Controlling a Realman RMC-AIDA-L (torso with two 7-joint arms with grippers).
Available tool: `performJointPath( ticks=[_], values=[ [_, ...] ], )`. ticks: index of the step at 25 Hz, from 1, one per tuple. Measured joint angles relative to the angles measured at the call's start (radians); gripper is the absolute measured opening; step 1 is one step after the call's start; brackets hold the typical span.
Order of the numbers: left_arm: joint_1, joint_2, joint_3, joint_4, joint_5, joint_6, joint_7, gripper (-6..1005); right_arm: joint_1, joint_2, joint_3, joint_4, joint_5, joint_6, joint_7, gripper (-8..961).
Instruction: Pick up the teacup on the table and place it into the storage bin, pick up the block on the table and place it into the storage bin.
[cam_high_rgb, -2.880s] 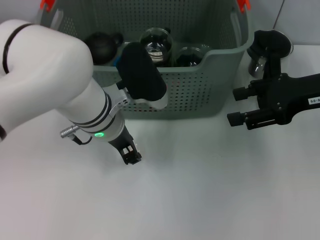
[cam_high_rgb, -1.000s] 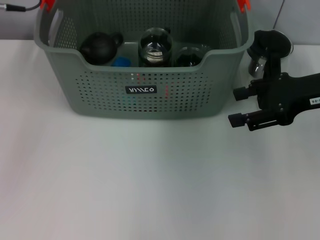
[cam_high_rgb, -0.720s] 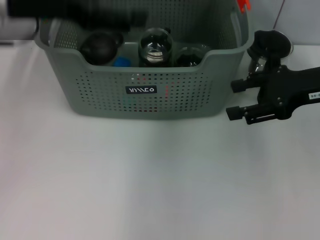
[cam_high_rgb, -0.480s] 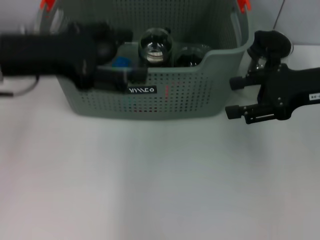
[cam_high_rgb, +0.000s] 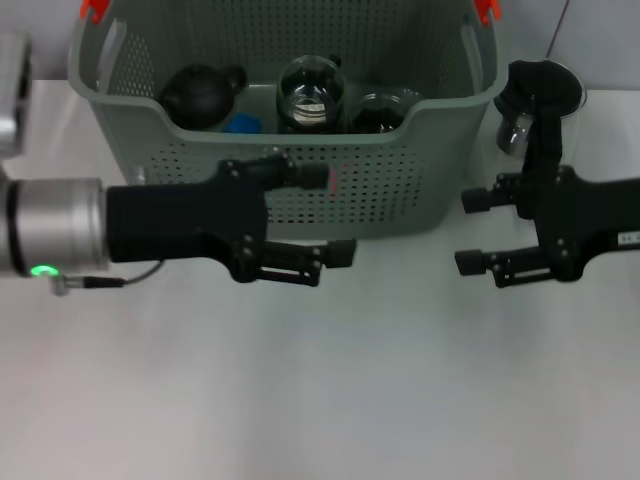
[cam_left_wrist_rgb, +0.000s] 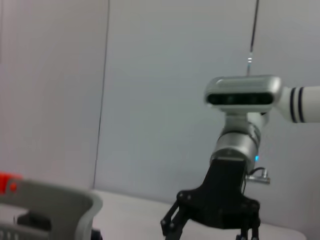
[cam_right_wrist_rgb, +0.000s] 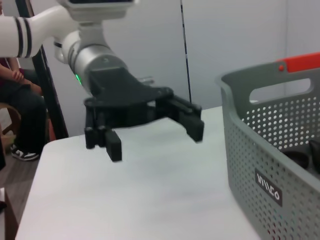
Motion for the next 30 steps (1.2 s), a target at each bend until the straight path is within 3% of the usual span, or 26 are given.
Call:
performJointPath(
  ticks=[7, 18, 26, 30],
  values=[
    [-0.043, 0.0, 0.007, -0.135, 0.052, -0.08, 0.037, 950, -0.022, 0.005, 0.0, 0.101, -0.003, 0.058, -0.089, 819],
    [-0.043, 0.003, 0.019, -0.158, 0.06, -0.091, 0.032, 950, -0.035, -0.003, 0.035, 0.101, -0.001, 0.034, -0.046, 818],
    [-0.046, 0.008, 0.02, -0.2, 0.064, -0.119, 0.031, 950, -0.032, -0.009, 0.034, 0.096, -0.002, 0.009, -0.06, 940],
    [-0.049, 0.008, 0.02, -0.211, 0.079, -0.146, 0.031, 950, -0.028, -0.009, 0.033, 0.096, -0.002, 0.011, -0.062, 939]
  ],
)
